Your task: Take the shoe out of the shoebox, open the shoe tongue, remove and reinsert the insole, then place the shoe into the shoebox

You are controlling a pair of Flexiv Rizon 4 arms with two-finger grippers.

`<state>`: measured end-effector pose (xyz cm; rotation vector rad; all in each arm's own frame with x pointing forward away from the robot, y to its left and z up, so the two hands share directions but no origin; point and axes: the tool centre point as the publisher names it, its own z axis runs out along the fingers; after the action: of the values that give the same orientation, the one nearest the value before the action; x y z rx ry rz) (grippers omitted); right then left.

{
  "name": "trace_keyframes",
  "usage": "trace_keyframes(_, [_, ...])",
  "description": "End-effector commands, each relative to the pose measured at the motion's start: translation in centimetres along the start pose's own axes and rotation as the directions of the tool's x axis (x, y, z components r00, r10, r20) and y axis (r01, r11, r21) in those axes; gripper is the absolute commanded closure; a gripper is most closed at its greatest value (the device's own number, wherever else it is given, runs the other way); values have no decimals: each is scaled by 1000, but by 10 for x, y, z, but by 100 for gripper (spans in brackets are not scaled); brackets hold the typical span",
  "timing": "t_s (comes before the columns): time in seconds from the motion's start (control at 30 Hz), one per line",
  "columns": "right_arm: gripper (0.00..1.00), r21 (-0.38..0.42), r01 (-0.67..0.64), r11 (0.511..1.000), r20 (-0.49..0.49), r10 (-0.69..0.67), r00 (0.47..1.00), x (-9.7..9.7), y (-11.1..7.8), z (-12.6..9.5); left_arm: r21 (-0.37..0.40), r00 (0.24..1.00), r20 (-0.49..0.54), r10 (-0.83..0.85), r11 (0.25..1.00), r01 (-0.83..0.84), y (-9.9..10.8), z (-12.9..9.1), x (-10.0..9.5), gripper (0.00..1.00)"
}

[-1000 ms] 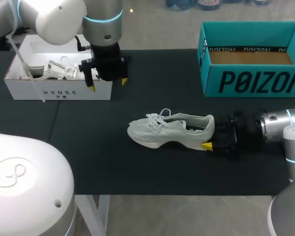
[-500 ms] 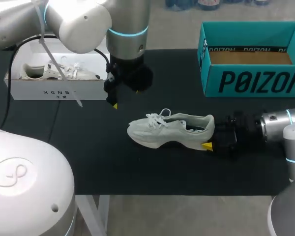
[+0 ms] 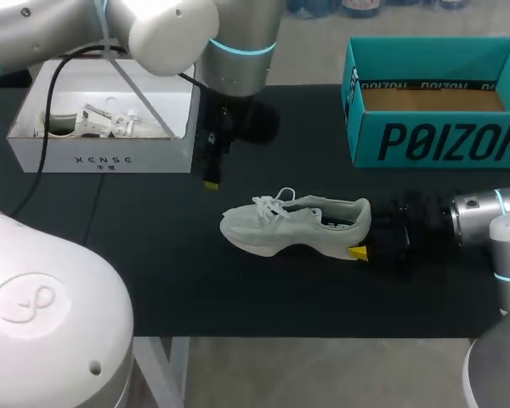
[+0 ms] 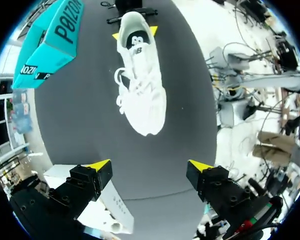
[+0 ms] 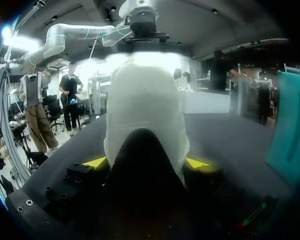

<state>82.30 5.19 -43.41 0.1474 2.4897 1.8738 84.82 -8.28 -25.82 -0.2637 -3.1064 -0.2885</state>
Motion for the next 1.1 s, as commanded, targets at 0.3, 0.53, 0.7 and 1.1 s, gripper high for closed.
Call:
trace_keyframes(0.3, [100, 1, -1, 1000, 1, 1, 1000, 1, -3, 4, 30, 797, -27, -603, 797, 603, -17, -7, -5, 0])
trace_keyframes(0.53, [100, 1, -1, 1000, 1, 1, 1000, 1, -3, 4, 75, 495, -68, -866, 490, 868, -29, -24, 7, 0])
trace_keyframes(0.7, [100, 1, -1, 1000, 1, 1, 1000, 1, -3, 4, 74, 353, -68, -933, 348, 934, -41, -28, 14, 0])
trace_keyframes(1.1, [100, 1, -1, 1000, 1, 1, 1000, 1, -3, 4, -26, 243, -44, -969, 244, 969, -75, -12, 30, 0])
